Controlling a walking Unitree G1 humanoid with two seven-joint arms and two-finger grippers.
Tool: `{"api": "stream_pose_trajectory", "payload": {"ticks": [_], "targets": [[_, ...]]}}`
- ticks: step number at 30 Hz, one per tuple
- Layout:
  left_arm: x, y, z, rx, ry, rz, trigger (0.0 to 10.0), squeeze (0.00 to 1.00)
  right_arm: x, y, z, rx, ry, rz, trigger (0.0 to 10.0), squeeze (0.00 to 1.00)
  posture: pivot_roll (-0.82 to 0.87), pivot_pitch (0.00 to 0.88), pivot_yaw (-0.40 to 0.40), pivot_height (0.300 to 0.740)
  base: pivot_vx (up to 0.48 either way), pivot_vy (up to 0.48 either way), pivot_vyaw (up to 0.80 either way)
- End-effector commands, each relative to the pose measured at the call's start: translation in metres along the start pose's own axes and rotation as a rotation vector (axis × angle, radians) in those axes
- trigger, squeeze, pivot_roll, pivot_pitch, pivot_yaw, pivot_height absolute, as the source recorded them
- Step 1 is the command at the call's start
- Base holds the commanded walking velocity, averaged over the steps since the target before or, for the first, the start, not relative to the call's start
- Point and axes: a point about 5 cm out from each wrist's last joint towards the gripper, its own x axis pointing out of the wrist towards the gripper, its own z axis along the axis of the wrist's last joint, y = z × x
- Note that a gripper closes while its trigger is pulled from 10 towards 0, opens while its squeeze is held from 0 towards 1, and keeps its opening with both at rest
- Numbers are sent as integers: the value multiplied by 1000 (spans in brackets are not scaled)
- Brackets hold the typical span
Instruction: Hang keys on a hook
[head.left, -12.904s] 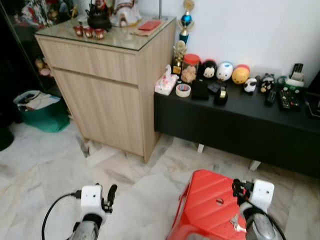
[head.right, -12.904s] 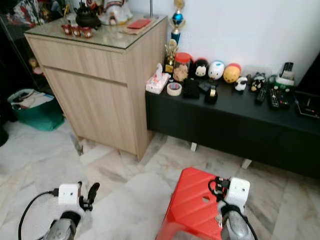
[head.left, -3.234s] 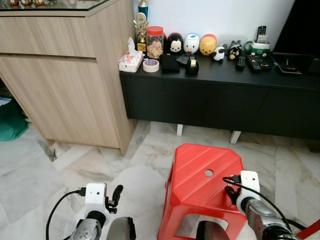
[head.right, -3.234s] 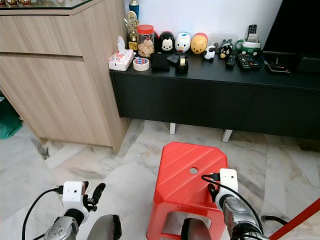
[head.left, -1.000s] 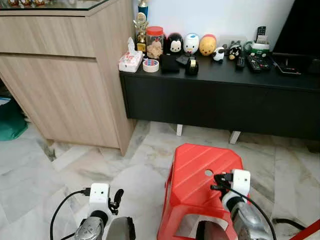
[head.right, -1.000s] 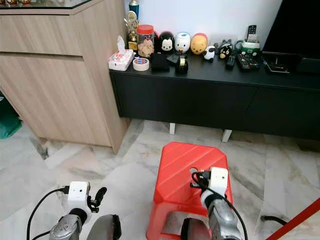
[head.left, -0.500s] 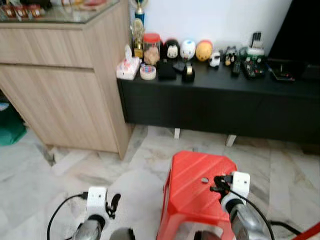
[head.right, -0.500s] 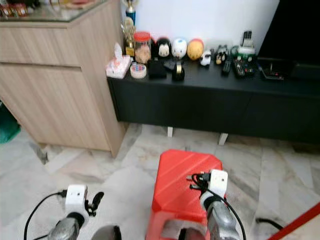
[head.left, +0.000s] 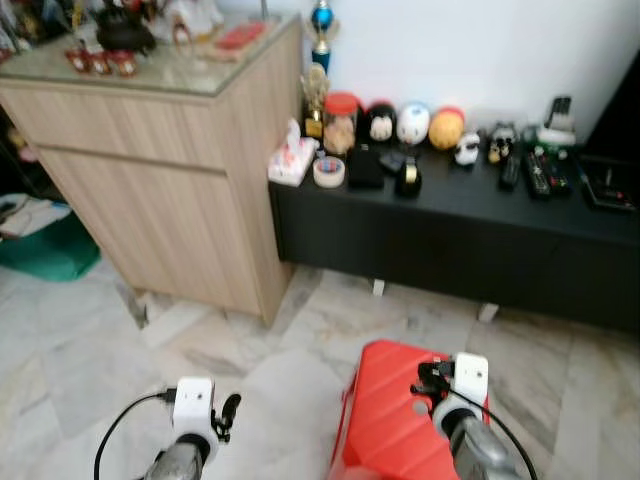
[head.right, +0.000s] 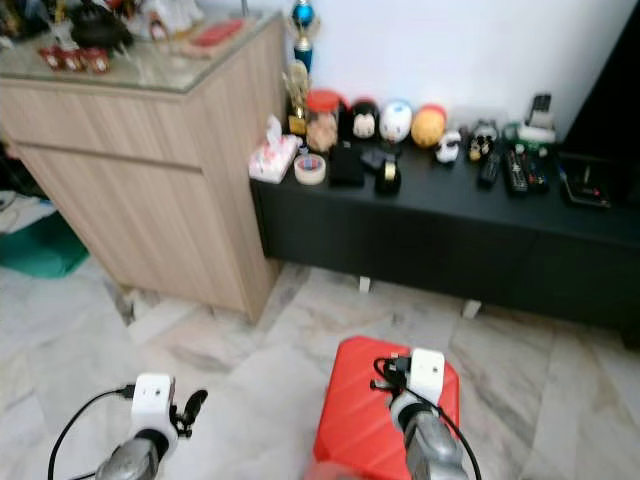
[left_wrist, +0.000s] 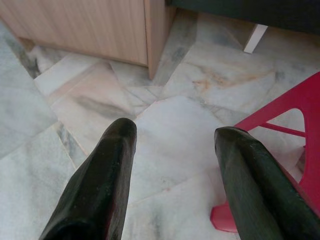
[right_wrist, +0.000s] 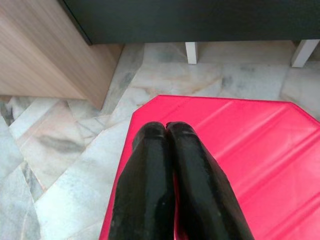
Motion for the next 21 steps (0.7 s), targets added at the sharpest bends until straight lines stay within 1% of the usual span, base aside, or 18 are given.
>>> {"api": "stream_pose_trajectory", "payload": {"ticks": [1,4,21], "targets": [[-4,2,-8,0,23,6,10000,0,-2,-3,-8,21,30,-17,10000,0,32,0,-31,723,0,0,0],[-4,1,-6,-4,8,1,10000,0,-2,-2,-7,23,32,-10,10000,0,32,0,-34,723,0,0,0],[-1,1,1,-7,-31,-1,10000,0,3,-1,-1,27,29,-8,10000,0,45,0,-41,723,-296,0,0]]}}
